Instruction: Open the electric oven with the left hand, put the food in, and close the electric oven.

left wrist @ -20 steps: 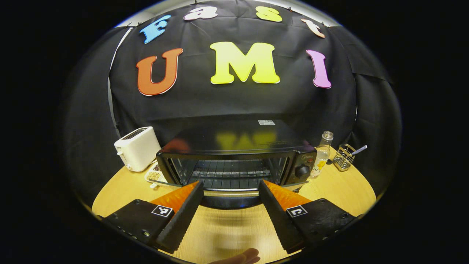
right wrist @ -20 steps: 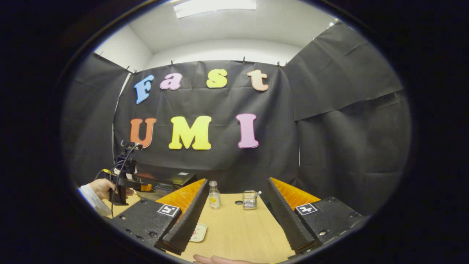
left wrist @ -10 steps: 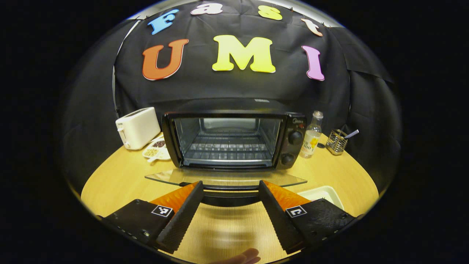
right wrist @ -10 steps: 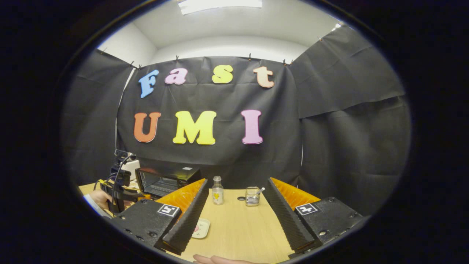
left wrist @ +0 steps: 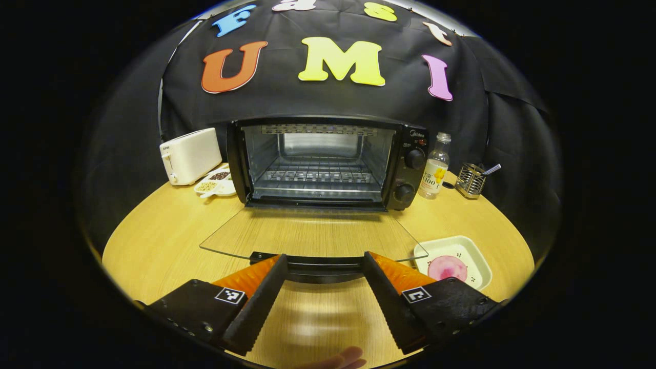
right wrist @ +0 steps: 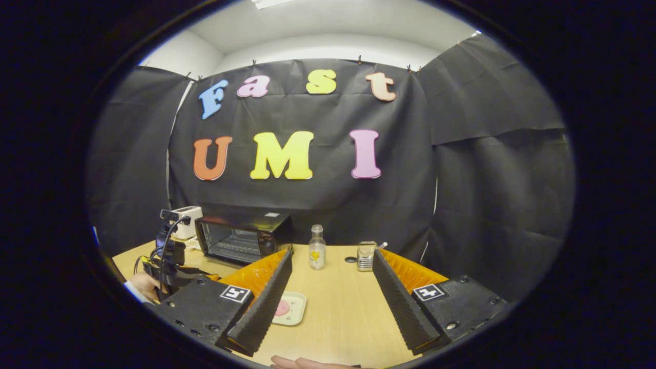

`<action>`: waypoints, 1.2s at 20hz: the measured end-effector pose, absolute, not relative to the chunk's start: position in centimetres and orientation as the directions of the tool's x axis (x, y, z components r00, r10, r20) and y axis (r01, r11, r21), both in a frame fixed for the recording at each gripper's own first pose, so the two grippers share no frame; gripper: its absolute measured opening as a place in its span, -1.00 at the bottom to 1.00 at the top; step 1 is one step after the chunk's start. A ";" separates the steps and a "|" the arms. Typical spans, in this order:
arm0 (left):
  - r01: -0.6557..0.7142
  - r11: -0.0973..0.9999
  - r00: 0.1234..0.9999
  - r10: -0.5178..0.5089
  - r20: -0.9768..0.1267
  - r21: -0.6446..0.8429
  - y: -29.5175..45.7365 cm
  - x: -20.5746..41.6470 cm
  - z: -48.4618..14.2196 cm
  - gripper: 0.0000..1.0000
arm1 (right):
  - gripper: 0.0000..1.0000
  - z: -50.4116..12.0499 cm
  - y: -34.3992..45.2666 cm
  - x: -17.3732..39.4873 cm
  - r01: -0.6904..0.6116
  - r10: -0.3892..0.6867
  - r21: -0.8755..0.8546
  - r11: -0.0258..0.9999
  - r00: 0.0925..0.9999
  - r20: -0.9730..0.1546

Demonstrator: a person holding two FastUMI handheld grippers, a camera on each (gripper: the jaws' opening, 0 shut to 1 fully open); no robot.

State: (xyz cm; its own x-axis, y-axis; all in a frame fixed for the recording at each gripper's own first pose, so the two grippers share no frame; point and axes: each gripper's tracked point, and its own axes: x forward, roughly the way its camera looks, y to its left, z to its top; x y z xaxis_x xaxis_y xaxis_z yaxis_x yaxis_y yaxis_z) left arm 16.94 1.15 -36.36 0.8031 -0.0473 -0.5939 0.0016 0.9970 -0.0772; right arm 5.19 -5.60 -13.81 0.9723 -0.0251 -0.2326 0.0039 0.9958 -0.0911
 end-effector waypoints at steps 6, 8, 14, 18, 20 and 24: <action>-0.020 0.999 0.806 -0.009 -0.593 -0.042 1.9 17.1 -37.5 0.91 | 0.92 -18.9 -4.0 8.0 -0.057 0.026 -0.058 0.997 0.896 -0.443; -0.028 0.997 0.816 -0.018 -0.577 -0.072 1.6 16.7 -36.4 0.91 | 0.92 -20.2 -3.9 9.2 -0.066 0.022 -0.068 0.996 0.860 -0.509; -0.030 0.996 0.923 -0.003 -0.384 -0.080 2.5 14.0 -26.4 0.90 | 0.92 -24.0 -3.2 12.4 -0.112 0.027 -0.087 0.990 0.749 -0.662; -0.027 0.998 0.971 0.011 -0.239 -0.064 3.1 10.4 -19.3 0.89 | 0.92 -28.3 -2.6 14.3 -0.127 0.044 -0.043 0.991 0.613 -0.789; -0.027 0.998 0.981 0.014 -0.191 -0.063 3.2 8.4 -17.0 0.89 | 0.92 -30.8 -2.4 14.8 -0.113 0.053 -0.009 0.993 0.534 -0.844; -0.040 0.996 0.993 0.032 -0.111 -0.075 3.7 4.8 -13.9 0.89 | 0.62 -35.7 -1.7 15.3 -0.065 0.092 0.073 0.995 0.374 -0.923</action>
